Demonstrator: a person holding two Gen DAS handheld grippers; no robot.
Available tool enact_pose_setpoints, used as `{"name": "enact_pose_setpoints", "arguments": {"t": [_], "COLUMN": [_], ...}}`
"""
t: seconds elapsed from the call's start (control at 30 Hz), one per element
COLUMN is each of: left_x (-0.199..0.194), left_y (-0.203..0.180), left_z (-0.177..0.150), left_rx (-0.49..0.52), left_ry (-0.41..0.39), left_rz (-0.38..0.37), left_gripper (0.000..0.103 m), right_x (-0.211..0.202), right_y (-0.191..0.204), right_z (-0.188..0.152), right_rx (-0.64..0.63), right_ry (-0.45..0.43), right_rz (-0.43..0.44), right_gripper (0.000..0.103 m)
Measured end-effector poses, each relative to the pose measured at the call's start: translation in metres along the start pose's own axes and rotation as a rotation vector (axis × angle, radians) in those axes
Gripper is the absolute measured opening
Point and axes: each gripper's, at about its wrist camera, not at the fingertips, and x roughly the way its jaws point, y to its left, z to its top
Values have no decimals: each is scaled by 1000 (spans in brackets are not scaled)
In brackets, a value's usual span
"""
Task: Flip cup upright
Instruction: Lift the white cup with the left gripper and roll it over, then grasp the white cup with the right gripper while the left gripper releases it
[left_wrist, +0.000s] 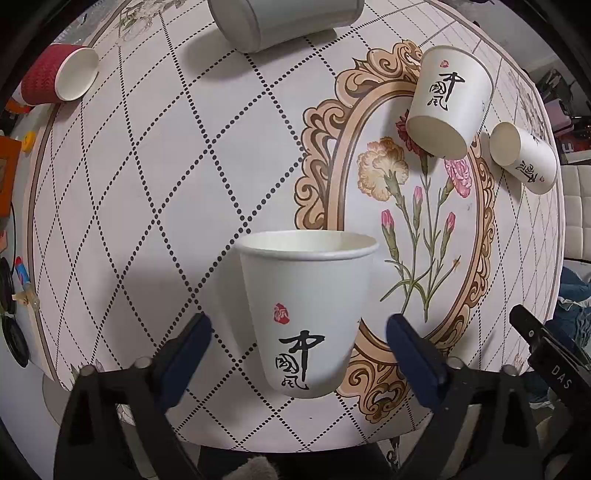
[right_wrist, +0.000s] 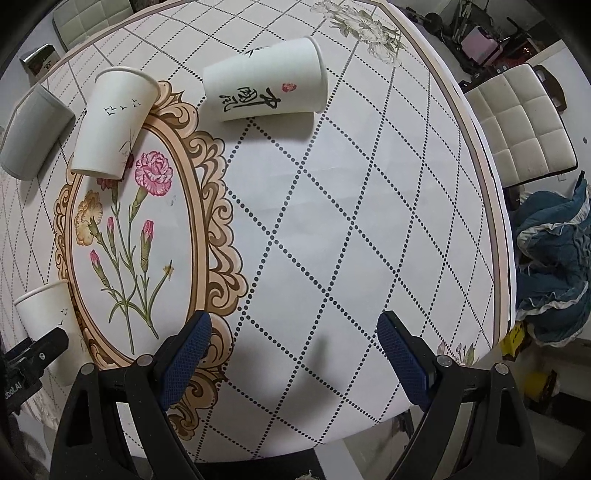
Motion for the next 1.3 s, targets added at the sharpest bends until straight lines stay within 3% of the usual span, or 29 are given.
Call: {"name": "enact_pose_setpoints", "arguments": {"t": [0.37,0.57,0.83,1.13,1.3], "left_x": [-16,-52,-87,-85,-69], "left_y": [-3,-11,3,70,107], "left_z": [-10,-23,-37,-51,-60], "left_rx": [3,75,55,-50,-78], "left_ry": [-30,-156,-241,-254,-240], "left_rz": [-3,117,185,223,266], "left_gripper": [99,99,99,99,99], "right_x": [-2,-7,-24,-65,-73], "right_y": [-7,-12,1,80,136], "right_z": [-3,-3,-5,-14,-23], "right_rx": [1,-3,-28,-159,-265], "right_ry": [-10,-24,-42,-80,-91], "right_rz": [7,20,57,131,114], "right_gripper": [93,93,93,93,93]}}
